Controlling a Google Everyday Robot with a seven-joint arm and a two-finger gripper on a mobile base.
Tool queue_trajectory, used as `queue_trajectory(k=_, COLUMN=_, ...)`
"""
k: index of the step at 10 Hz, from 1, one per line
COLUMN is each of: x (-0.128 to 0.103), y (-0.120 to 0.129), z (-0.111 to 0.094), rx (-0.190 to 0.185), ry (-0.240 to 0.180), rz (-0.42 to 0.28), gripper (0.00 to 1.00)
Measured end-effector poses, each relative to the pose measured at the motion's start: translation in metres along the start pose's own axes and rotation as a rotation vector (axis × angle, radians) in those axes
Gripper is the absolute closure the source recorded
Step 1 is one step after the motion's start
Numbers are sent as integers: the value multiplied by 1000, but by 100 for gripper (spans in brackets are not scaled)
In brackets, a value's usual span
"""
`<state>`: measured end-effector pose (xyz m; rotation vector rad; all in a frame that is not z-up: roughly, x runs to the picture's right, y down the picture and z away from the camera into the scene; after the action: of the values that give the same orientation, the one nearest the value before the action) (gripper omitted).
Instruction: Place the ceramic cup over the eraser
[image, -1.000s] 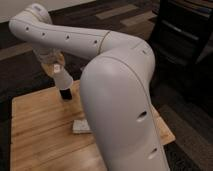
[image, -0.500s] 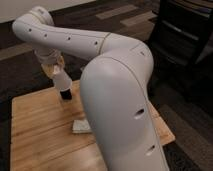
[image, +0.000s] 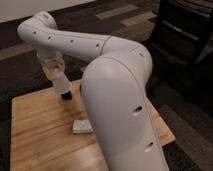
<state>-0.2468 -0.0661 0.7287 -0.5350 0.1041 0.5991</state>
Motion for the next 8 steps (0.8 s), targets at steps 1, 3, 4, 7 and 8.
queue_trajectory(k=1, x=2, y=0, z=4, rx=-5, ry=4, rz=2, gripper=100)
queue_trajectory(k=3, x=5, y=-1, z=10, rx=-17, ry=9, rz=8, gripper=100)
queue_trajectory(k=4, x=6, y=-2, z=14, rx=-21, ry=12, rz=11, gripper=100)
queue_trajectory(k=7, x=8, y=1, z=30, rx=-54, ry=14, rz=6, gripper=100)
queue_trajectory(k=8, x=8, y=2, z=35, rx=-66, ry=14, rz=2, gripper=100)
